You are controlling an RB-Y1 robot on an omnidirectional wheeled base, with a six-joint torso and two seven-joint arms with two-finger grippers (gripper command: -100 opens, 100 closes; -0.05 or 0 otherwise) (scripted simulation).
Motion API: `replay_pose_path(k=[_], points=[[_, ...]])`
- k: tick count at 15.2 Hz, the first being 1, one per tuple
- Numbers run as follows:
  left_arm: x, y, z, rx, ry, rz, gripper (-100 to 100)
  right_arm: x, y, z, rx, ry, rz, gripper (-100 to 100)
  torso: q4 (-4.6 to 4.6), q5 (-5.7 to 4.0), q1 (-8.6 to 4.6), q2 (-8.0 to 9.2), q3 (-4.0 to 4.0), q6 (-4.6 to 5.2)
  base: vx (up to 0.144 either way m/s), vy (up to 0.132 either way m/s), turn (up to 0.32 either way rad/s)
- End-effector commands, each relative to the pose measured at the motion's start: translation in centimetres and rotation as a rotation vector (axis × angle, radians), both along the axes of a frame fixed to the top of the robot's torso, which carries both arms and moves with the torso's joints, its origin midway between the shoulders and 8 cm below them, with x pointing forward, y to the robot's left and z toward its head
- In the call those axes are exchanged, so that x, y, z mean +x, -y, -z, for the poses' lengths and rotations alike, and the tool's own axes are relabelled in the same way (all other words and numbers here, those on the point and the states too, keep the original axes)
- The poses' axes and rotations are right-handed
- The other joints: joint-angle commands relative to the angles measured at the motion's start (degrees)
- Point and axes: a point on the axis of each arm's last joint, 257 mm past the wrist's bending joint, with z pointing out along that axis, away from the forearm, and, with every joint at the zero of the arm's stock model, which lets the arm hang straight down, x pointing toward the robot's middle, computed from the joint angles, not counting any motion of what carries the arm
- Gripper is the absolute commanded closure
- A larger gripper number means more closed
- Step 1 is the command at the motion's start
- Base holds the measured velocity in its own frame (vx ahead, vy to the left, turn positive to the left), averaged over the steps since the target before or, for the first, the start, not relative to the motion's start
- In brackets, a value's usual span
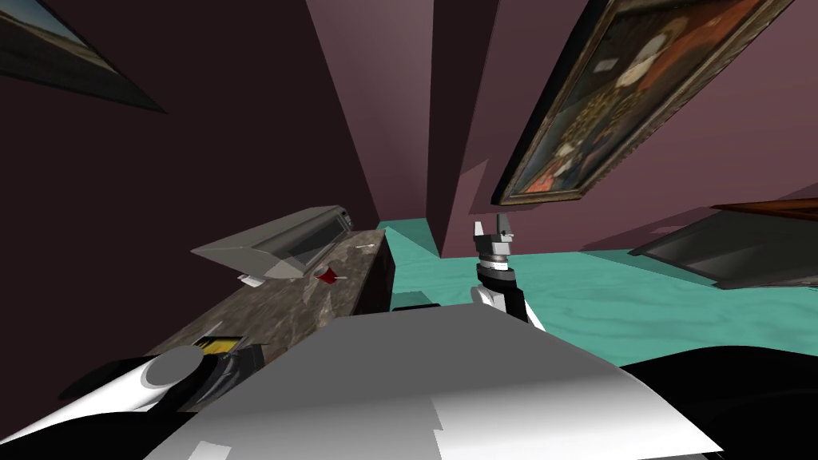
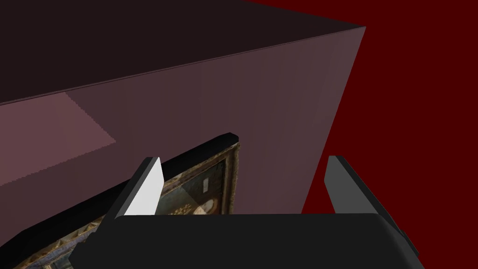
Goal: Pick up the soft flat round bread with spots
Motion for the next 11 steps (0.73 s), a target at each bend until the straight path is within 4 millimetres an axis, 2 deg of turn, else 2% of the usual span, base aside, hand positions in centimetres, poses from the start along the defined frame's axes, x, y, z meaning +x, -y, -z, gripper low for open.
replay_pose_path(k=[1,7,8,9,11], points=[[-1.4,0.9,0.5,-0.058,-0.036,-0.019,-100,0.0,0.0,0.0,0.000,0.000,0.000,0,0.00,0.00,0.00,0.00,0.00,0.00,0.074,0.062,-0.056],[-3.9,2.8,1.1,-0.156,-0.102,-0.045,-100,0.0,0.0,0.0,0.000,0.000,0.000,0,-0.01,0.00,-0.01,-0.03,-0.02,0.00,0.065,0.049,-0.044],[-3.4,2.4,1.1,-0.136,-0.089,-0.040,-100,0.0,0.0,0.0,0.000,0.000,0.000,0,-0.01,0.00,-0.02,-0.02,-0.01,0.00,0.030,0.025,-0.014],[-3.2,2.4,2.0,-0.141,-0.090,-0.042,-100,0.0,0.0,0.0,0.000,0.000,0.000,0,0.00,-0.01,-0.07,0.04,0.02,-0.01,-0.001,0.008,-0.006],[-3.0,2.3,2.7,-0.141,-0.087,-0.043,-100,0.0,0.0,0.0,0.000,0.000,0.000,0,0.04,-0.03,-0.19,0.21,0.11,-0.01,-0.026,-0.013,-0.009]])
